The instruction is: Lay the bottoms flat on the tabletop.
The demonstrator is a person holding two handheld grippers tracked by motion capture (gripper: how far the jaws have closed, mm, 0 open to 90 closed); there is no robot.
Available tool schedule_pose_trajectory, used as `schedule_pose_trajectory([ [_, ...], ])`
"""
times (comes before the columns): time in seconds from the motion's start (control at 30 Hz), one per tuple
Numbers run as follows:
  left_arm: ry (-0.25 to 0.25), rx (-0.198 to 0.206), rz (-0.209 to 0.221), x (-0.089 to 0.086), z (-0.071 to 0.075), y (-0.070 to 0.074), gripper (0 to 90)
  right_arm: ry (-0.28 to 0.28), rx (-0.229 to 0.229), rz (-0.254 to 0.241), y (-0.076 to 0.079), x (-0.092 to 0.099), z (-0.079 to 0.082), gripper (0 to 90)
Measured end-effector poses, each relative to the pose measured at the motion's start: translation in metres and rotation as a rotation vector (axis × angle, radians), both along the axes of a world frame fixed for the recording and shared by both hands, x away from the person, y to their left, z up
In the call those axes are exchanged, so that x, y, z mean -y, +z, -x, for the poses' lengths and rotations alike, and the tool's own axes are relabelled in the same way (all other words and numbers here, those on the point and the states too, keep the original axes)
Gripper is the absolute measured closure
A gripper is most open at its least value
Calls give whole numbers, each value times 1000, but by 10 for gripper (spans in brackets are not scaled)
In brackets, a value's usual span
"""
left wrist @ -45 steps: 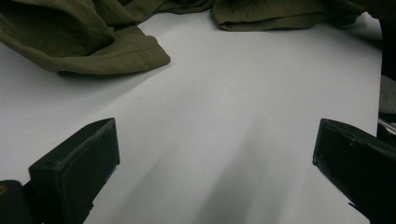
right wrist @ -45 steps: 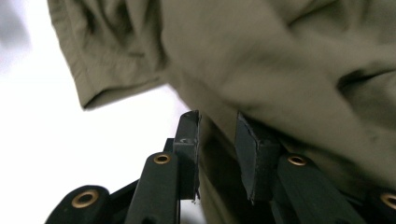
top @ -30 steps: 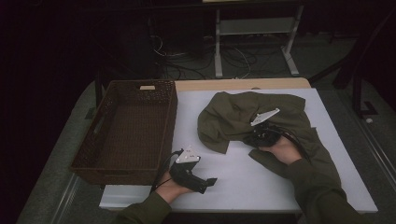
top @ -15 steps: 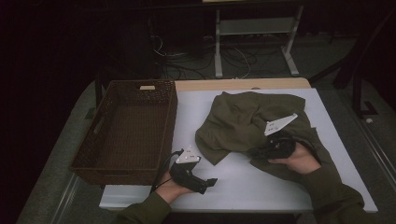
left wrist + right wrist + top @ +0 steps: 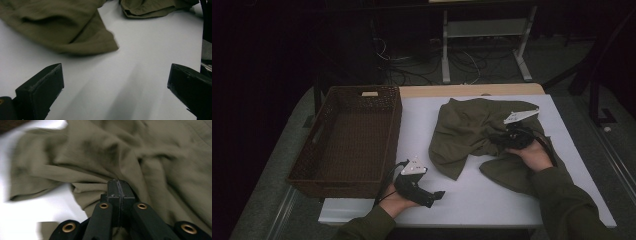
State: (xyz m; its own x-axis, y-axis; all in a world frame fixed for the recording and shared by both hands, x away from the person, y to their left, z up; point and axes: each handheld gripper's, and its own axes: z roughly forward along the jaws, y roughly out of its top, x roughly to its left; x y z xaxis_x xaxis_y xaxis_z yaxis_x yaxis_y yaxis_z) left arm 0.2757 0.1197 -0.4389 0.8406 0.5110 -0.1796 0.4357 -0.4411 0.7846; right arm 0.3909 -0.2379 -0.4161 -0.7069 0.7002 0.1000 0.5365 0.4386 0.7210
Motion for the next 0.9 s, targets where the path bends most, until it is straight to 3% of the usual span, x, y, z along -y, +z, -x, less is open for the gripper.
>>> schedule_pose_trajectory([
  [0.07,1,2,1,0,0,0,0,-21,-20,24,-6,2,-3,884],
  [0.17,2,3,2,0,1,1,0,-7,-33,13,-6,4,-1,864],
  [0.37,-10,-7,17,8,4,5,0,18,-13,-32,5,3,13,601],
  [0.53,-13,-10,19,16,0,7,34,8,12,-70,16,10,31,470],
  [0.7,-28,-13,24,23,-3,11,161,-4,32,-75,19,16,50,431],
  [0.9,-36,-15,23,33,-7,12,276,4,28,-54,10,21,70,415],
])
